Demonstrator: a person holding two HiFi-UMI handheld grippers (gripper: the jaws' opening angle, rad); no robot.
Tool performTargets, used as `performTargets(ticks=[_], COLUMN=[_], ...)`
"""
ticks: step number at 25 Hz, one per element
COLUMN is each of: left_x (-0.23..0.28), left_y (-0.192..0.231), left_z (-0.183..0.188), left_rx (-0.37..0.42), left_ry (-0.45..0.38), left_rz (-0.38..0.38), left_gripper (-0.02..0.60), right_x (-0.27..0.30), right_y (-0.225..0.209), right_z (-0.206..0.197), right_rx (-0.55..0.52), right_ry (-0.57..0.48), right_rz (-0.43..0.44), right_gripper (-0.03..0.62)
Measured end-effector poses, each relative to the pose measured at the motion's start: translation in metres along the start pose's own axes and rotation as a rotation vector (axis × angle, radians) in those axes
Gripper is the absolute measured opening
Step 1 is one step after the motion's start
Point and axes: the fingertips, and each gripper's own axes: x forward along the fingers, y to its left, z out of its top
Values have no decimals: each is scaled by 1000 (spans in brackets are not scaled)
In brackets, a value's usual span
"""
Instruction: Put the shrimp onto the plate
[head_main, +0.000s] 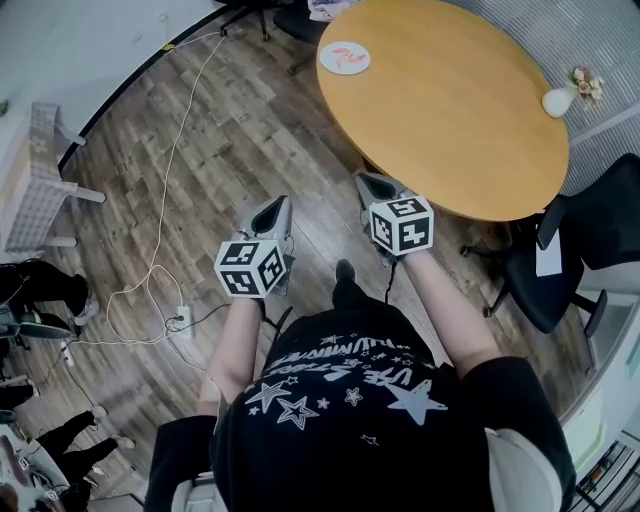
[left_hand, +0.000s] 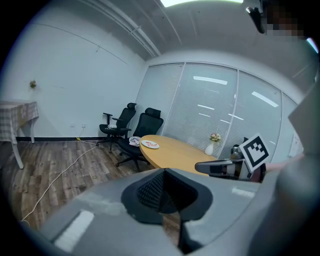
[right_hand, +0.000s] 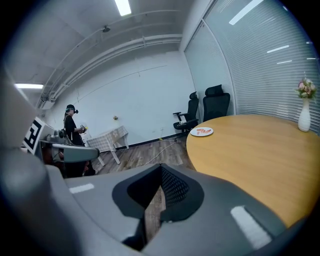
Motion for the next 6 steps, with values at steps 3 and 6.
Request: performTargets(ticks=[3,6], left_x=[-22,-44], left_y=[-4,-10], left_z=[-12,-24], left_rx=[-4,-5], left_ry=[3,7], left_rz=[-3,-9], left_gripper=[2,2], right_x=[-13,-28], right_y=[17,34], right_z=[-14,-29], right_rx=[2,2], right_ry=[6,12], right_rz=[-3,-3], right_gripper=[2,2])
